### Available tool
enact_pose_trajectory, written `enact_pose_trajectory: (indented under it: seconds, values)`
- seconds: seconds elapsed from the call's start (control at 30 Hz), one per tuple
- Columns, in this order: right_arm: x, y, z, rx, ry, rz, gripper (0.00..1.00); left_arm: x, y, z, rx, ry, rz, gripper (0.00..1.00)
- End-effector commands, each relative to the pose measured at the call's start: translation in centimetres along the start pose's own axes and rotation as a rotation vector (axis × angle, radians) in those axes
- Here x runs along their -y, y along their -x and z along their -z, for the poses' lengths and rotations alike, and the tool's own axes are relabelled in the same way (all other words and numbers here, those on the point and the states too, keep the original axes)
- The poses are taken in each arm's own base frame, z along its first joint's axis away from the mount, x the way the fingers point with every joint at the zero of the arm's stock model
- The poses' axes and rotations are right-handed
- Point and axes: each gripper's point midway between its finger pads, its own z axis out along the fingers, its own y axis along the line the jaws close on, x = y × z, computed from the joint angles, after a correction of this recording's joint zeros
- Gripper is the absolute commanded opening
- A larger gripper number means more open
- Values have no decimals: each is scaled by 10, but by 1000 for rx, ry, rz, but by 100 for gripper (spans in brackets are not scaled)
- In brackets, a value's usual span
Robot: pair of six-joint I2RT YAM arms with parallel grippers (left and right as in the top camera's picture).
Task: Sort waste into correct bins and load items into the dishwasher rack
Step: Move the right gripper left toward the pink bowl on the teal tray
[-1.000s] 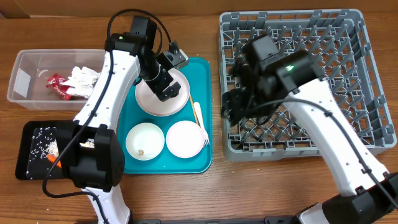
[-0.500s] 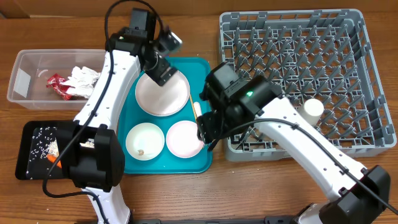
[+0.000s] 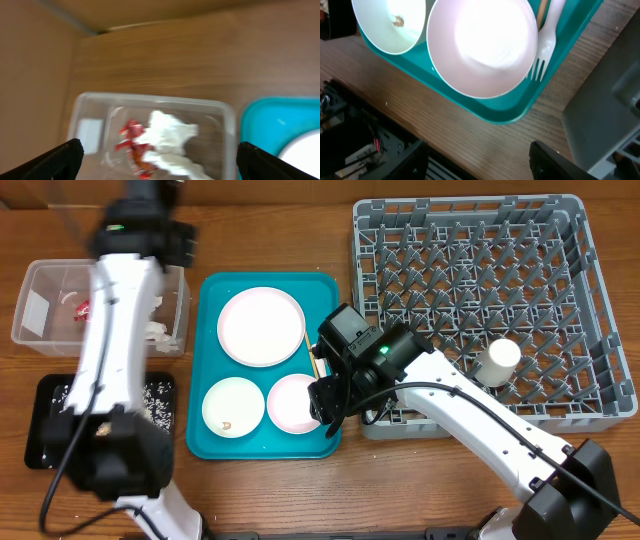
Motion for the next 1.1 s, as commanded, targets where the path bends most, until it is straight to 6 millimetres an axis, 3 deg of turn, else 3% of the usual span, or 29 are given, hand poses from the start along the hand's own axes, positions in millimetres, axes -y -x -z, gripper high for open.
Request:
enact_pose_trajectory:
  seconds: [0.0,0.13,0.23,0.43,0.63,0.8,1.07]
  values:
    - [-7,6,2,47,25,18,68,-71,2,35,72,-11,247,100]
    - [-11,18,-1,98,45,39,67,-103,-23,27,30,-100,342,100]
    - [-7,28,-2,143,12,33,67,-113,-40,24,6,-204,404,100]
    - [-5,40,0,196,-10,32,66,-109,-32,33,82,-419,466,100]
    - [-4,44,-4,204,-22,37,63,-110,-32,32,81,-421,468,100]
    - [-5,46,-19,188,-39,73,63,-109,-32,32,81,-421,468,100]
    - [15,49,-41,165,-175,166,62,-110,-32,32,81,-421,468,100]
